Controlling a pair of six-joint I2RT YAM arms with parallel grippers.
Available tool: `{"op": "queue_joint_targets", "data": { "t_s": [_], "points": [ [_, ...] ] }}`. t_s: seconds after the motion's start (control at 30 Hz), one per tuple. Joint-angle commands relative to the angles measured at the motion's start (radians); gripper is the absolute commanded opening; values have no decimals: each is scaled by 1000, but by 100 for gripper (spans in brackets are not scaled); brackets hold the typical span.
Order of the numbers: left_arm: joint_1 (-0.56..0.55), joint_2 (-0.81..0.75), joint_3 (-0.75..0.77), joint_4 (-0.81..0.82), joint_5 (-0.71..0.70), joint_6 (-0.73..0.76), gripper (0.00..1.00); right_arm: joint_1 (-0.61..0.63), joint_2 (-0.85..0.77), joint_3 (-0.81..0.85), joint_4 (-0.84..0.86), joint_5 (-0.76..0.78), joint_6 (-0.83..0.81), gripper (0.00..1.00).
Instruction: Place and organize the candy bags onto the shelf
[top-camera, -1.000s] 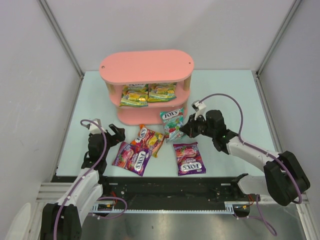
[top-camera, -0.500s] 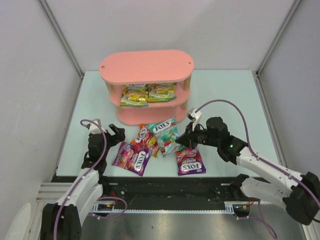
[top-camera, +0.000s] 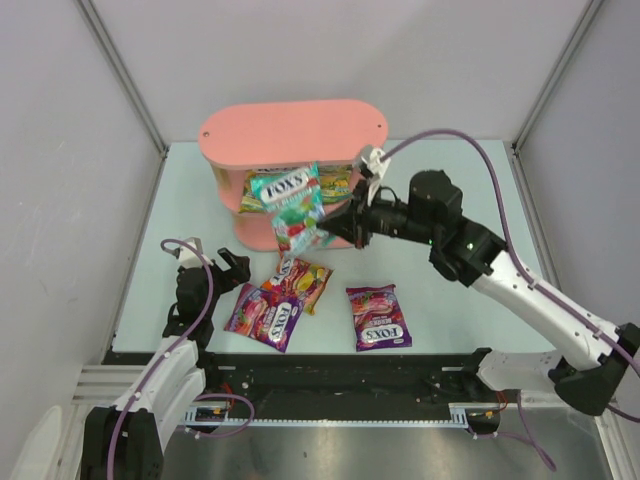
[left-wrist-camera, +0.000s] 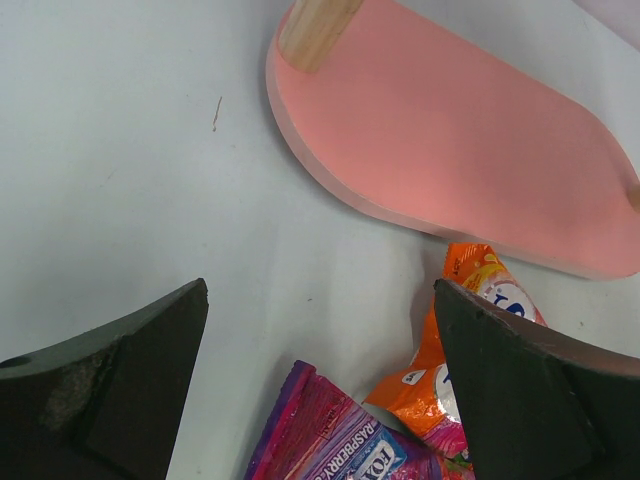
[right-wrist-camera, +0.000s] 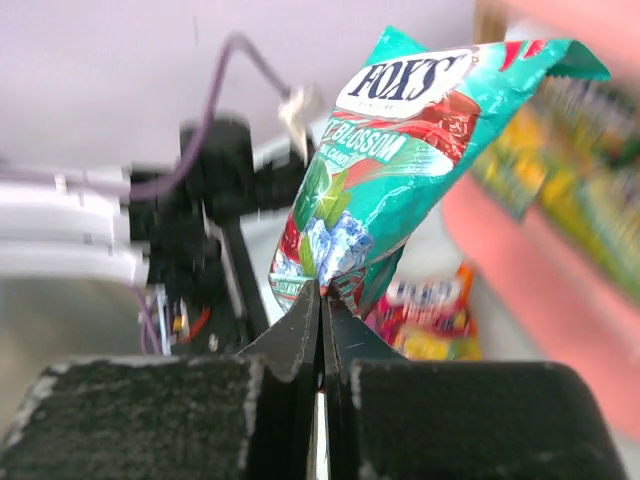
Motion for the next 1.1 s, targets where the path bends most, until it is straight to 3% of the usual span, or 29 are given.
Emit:
{"op": "queue_joint_targets", "data": {
  "t_s": [0.0, 0.27, 0.6, 0.8, 1.07],
  "points": [
    [9, -5, 19, 33, 11, -14, 100, 3, 136, 255, 54, 79, -21, 0],
    [7, -8, 16, 31, 9, -16, 100, -8, 452, 714, 4, 248, 28, 0],
    [9, -8, 16, 33, 15, -12, 100, -119, 724, 1005, 47, 189, 200, 0],
    [9, -4, 19, 33, 14, -14, 100, -170, 808, 1102, -12, 127, 257, 0],
    [9, -2, 19, 31, 14, -14, 100, -178, 773, 1021, 23, 58, 320, 0]
  ]
}}
